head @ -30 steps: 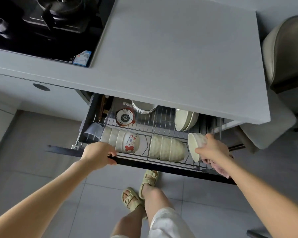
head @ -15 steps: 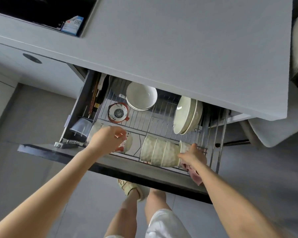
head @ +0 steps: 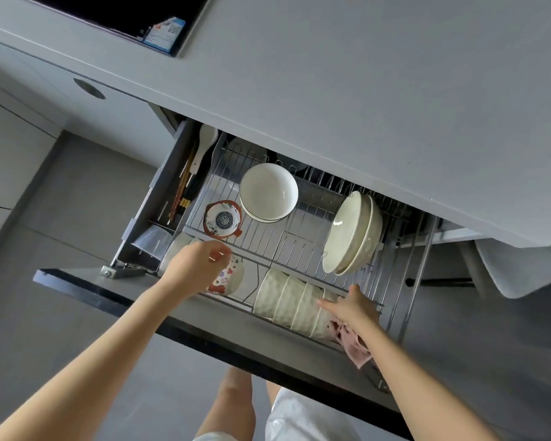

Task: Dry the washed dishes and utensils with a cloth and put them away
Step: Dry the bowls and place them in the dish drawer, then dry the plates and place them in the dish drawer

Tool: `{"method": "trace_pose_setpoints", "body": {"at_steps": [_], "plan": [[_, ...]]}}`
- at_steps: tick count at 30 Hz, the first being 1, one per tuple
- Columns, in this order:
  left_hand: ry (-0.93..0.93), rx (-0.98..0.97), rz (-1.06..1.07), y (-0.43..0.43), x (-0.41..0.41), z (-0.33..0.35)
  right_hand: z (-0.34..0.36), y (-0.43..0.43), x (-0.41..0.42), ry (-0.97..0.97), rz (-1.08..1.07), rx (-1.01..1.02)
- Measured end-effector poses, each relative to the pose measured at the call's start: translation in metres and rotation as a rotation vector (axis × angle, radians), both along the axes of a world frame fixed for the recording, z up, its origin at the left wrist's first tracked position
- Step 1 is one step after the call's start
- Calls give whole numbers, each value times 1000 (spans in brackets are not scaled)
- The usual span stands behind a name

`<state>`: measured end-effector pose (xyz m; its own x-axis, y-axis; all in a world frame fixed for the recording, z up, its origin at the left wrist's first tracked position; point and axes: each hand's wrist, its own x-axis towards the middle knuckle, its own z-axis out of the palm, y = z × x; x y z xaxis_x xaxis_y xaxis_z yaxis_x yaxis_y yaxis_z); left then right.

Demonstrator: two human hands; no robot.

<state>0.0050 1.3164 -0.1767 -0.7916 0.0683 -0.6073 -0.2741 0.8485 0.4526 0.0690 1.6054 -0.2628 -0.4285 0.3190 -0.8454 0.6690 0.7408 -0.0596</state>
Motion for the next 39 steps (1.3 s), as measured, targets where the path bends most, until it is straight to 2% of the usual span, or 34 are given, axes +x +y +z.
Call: {"method": "trace_pose_setpoints", "body": {"at_steps": [3,7,10,14,18,25,30,39], "plan": [[19,-1,23,-5,0,13,40,-17,-25,133,-24,-113],[48,12,139,-23,3,37,97,-71,-71,266,-182,-447],[111,43,268,-54,12,60,136,-135,-100,197,-213,-646],[172,75,481,-121,31,94,176,-240,-115,132,-354,-882],[265,134,709,-220,63,122,215,-361,-106,-6,-322,-1080],[436,220,1037,-413,141,170,260,-556,-76,-56,-227,-1238],[476,183,1193,-526,181,185,283,-675,-70,-107,-177,-1320],[525,130,1385,-694,173,182,307,-883,-97,-212,19,-1359]]}}
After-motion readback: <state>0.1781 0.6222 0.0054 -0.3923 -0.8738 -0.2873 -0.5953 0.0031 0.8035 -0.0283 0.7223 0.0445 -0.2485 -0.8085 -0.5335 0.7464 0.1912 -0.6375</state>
